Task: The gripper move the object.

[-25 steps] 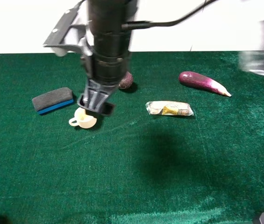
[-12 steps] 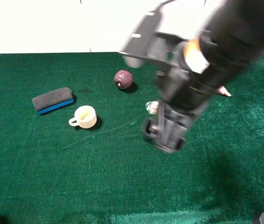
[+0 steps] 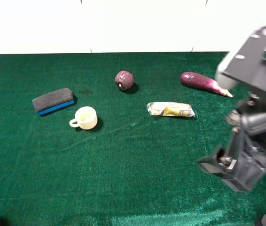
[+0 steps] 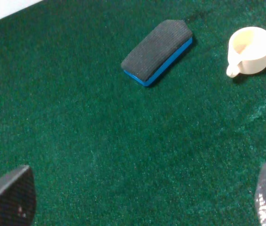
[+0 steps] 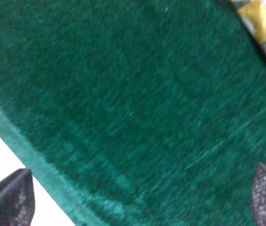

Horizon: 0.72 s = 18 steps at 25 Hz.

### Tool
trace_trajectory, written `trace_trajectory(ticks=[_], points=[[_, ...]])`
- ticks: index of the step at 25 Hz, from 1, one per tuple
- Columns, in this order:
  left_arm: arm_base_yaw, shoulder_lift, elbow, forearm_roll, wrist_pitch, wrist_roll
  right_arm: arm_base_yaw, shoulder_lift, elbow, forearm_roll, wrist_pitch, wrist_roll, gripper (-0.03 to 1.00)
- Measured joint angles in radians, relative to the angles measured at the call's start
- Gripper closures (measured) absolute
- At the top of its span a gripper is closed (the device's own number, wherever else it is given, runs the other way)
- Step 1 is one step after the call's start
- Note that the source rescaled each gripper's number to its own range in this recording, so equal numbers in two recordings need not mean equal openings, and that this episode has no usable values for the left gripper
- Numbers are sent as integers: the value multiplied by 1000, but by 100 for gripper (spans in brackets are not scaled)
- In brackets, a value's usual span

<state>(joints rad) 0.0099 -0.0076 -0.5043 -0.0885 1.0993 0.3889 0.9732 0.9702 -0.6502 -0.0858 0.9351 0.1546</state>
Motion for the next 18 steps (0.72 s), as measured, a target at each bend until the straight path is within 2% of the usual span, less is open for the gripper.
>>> trace_trajectory(ticks=[7,13,18], points=[[0,0,0,0,0,0,-157,-207,113,26,9,-1,-3],[0,0,0,0,0,0,-339,-369,120,32,84,-9,-3],[0,0,0,0,0,0,-487,-460,121,35,102,-67,-3]])
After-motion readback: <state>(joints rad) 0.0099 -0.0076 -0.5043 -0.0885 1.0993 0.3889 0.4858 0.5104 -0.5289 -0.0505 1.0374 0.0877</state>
